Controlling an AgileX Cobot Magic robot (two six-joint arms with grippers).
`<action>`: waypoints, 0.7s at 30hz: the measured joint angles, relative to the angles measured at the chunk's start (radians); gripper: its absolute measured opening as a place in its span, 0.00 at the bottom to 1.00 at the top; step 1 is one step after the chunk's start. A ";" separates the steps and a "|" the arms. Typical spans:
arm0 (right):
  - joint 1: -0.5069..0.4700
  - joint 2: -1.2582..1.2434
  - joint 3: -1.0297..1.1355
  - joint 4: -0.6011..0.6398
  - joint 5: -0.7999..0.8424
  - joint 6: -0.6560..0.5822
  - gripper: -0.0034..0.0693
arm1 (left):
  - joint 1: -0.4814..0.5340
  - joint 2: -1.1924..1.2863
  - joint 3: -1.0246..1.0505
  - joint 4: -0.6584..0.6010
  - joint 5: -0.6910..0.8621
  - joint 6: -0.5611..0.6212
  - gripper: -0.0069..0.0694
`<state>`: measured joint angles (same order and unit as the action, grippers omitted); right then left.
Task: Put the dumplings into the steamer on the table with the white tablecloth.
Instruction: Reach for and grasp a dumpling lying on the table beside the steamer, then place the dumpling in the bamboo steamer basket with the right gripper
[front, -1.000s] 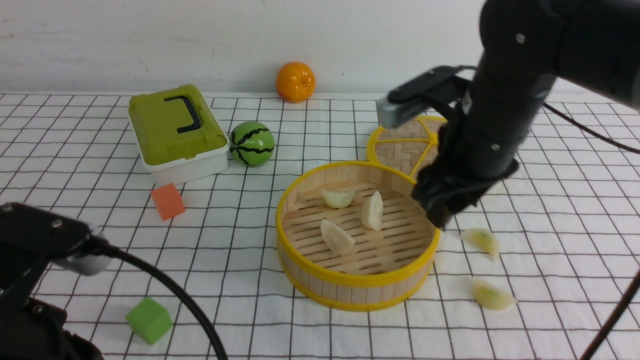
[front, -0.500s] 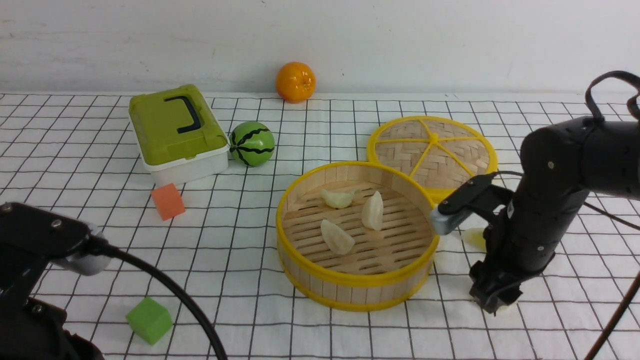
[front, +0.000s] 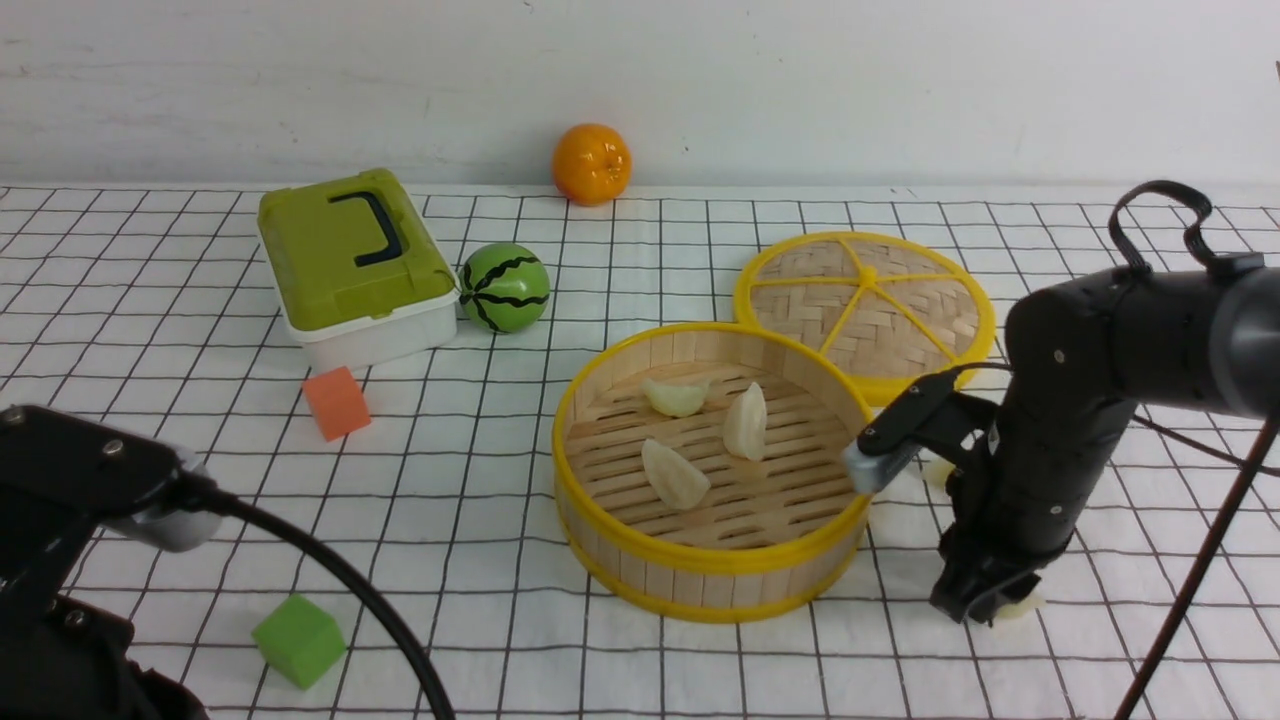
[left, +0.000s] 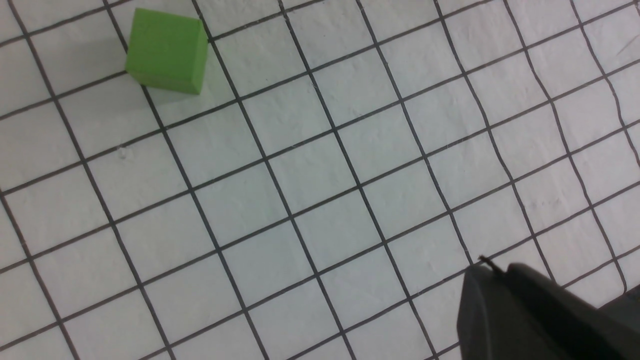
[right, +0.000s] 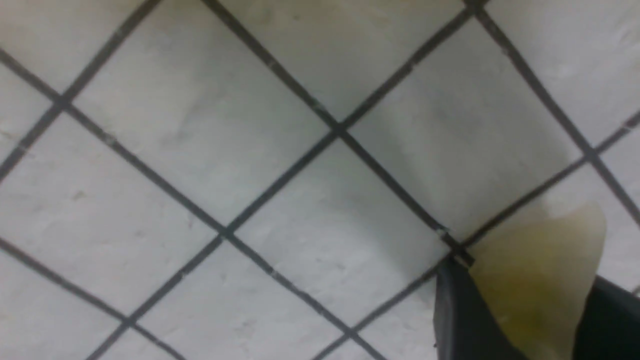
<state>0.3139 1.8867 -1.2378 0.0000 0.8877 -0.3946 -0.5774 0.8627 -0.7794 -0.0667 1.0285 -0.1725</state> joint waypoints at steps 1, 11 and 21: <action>0.004 -0.006 -0.023 -0.005 0.026 0.001 0.33 | 0.000 0.000 0.000 0.000 0.000 0.000 0.13; 0.192 -0.082 -0.345 0.100 0.169 0.147 0.33 | 0.000 0.000 0.000 -0.001 -0.001 0.000 0.14; 0.245 0.095 -0.398 0.046 0.014 0.329 0.33 | 0.000 0.000 0.000 -0.001 0.071 0.001 0.14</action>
<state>0.5586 1.9818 -1.6363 0.0456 0.9018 -0.0654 -0.5774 0.8627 -0.7794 -0.0674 1.0994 -0.1714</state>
